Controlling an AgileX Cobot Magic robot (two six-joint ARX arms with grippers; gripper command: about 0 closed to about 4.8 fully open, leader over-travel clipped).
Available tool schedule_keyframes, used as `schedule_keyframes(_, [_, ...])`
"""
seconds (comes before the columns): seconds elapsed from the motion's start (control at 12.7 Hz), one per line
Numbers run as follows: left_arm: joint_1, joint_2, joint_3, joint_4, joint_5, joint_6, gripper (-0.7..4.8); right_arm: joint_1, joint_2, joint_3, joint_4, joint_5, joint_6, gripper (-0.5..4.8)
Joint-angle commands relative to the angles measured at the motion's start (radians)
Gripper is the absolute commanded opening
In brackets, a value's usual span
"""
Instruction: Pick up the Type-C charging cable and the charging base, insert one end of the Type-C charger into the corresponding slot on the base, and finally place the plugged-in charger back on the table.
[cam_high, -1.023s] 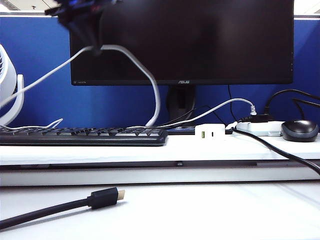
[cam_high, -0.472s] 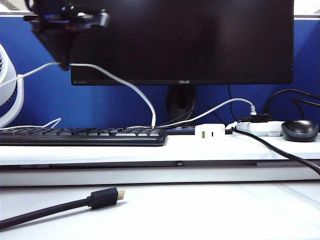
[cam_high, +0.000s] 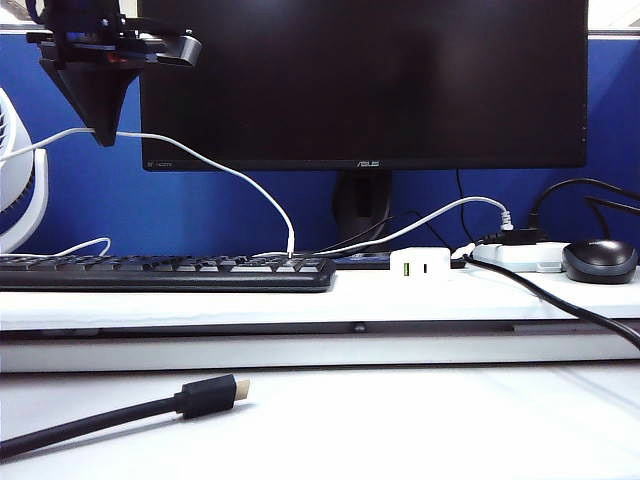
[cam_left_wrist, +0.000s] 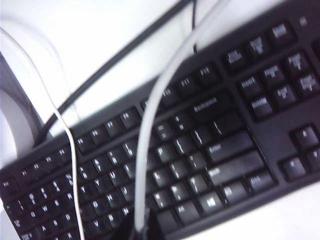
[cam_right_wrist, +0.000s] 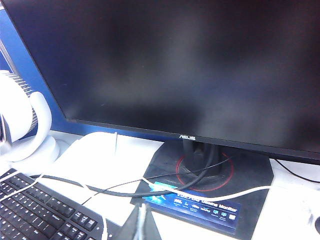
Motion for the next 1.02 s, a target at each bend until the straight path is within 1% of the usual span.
schedule_keyframes(0.08, [0.001,-0.008,0.024,0.001,0.102,-0.012,0.24,0.001,-0.002,0.006,0.010,0.000,0.000,-0.01])
schedule_keyframes(0.16, [0.001,-0.017,0.038,0.009,0.117,-0.019,0.24,0.001,-0.002,0.006,0.010,0.000,0.000,-0.01])
schedule_keyframes(0.39, [0.001,-0.041,0.110,0.005,0.117,-0.025,0.24,0.001,-0.001,0.006,0.010,0.000,0.000,-0.01])
schedule_keyframes(0.63, [0.001,-0.049,0.193,-0.029,0.131,-0.034,0.16,0.001,-0.001,0.006,0.010,0.000,0.000,-0.01])
schedule_keyframes(0.79, [0.001,-0.050,0.219,-0.102,0.235,-0.034,0.16,0.001,0.000,0.006,0.010,0.000,0.000,-0.01])
schedule_keyframes(0.87, [0.001,-0.050,0.220,-0.133,0.259,-0.034,0.16,0.001,0.001,0.006,0.011,0.000,0.000,-0.01])
schedule_keyframes(1.02, [0.001,-0.049,0.219,-0.163,0.267,-0.033,0.15,0.001,0.006,0.006,0.010,0.000,0.000,-0.01])
